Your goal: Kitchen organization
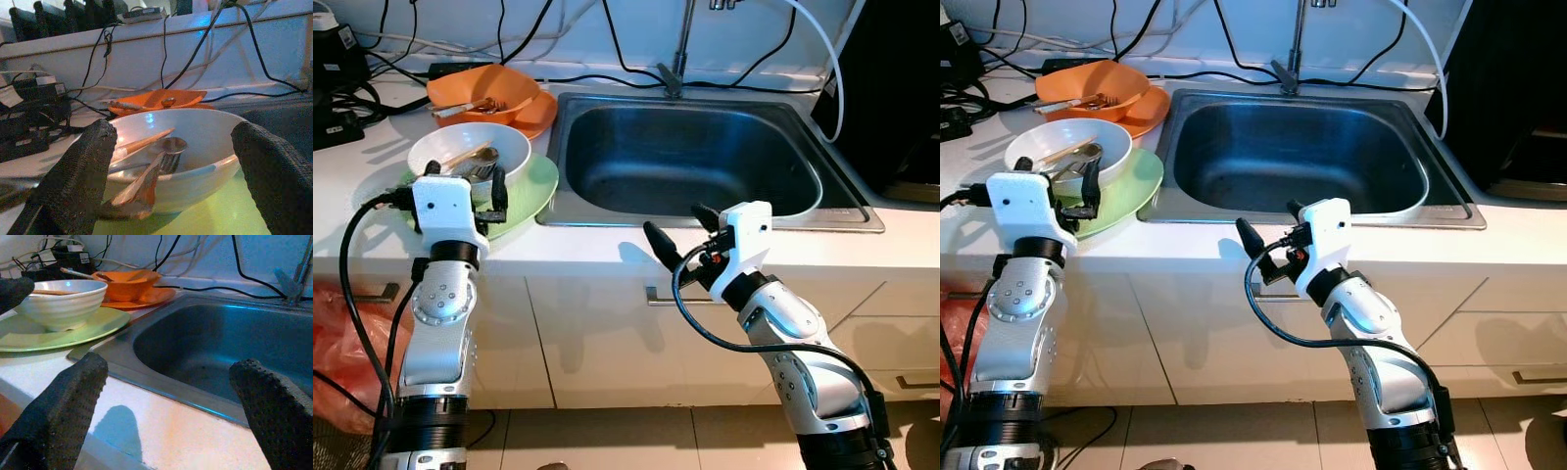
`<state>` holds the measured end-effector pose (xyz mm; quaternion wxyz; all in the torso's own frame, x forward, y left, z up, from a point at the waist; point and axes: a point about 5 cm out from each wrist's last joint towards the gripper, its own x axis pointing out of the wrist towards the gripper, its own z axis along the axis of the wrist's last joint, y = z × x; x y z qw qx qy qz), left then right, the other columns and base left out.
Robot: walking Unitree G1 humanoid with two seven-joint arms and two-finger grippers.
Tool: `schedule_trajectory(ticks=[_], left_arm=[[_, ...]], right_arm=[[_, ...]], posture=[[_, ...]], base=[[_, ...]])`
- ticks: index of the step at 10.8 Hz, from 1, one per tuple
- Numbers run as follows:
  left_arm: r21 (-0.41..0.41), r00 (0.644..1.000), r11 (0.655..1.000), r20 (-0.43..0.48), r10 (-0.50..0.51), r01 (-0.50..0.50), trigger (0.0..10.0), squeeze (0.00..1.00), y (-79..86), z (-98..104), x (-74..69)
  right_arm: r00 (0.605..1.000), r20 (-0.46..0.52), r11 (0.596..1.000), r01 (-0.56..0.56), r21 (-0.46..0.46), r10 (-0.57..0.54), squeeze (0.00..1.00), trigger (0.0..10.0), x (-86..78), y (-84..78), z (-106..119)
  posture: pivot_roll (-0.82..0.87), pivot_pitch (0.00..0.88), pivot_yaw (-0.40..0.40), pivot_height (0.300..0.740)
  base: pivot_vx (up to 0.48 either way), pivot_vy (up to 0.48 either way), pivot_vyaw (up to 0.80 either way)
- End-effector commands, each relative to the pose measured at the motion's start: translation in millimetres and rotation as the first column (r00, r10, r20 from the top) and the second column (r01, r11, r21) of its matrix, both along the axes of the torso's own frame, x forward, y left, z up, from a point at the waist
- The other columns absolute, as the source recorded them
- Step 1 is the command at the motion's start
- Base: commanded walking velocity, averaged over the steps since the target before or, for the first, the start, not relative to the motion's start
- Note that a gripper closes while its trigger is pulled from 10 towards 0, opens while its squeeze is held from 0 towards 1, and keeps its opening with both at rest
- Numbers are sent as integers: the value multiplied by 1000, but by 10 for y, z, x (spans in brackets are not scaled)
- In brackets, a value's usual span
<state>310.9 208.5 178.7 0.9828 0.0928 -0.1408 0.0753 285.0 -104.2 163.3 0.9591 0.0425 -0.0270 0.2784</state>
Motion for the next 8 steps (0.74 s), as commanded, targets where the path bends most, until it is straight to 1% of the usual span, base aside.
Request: schedule_trajectory(ticks=[1,2,3,5,6,7,8], left_arm=[[-11,1000,999,0,-31,31,4627,0,-38,-5,20],[-34,999,999,-13,-36,35,4588,0,-40,-32,23],[-68,999,997,-43,-29,26,10000,0,-23,-89,29],[-70,998,997,-50,-25,22,10000,0,-4,-134,40],[-76,999,997,-48,-23,19,8196,0,1,-139,47],[-90,999,996,-34,-29,26,0,0,-5,-124,57],[-94,999,995,-24,-40,38,0,0,-18,-111,59]], right_arm=[[1000,13,1000,10,-1,-10,0,10000,-8,-23,22],[1000,14,1000,9,0,-9,0,10000,-6,-21,23],[1000,14,1000,6,1,-6,0,10000,-3,-14,24],[1000,15,1000,6,2,-6,0,10000,0,-11,27],[1000,16,1000,6,3,-6,0,10000,-1,-10,28],[1000,16,1000,7,4,-7,0,10000,-5,-8,29],[1000,16,1000,9,5,-9,0,10000,-11,-9,28]], posture=[[97,27,-24,740],[99,26,-24,740],[99,26,-24,740],[97,25,-23,740],[96,24,-23,740],[95,25,-22,740],[94,27,-20,740]], base=[[0,0,0],[0,0,0],[0,0,0],[0,0,0],[0,0,0],[0,0,0],[0,0,0]])
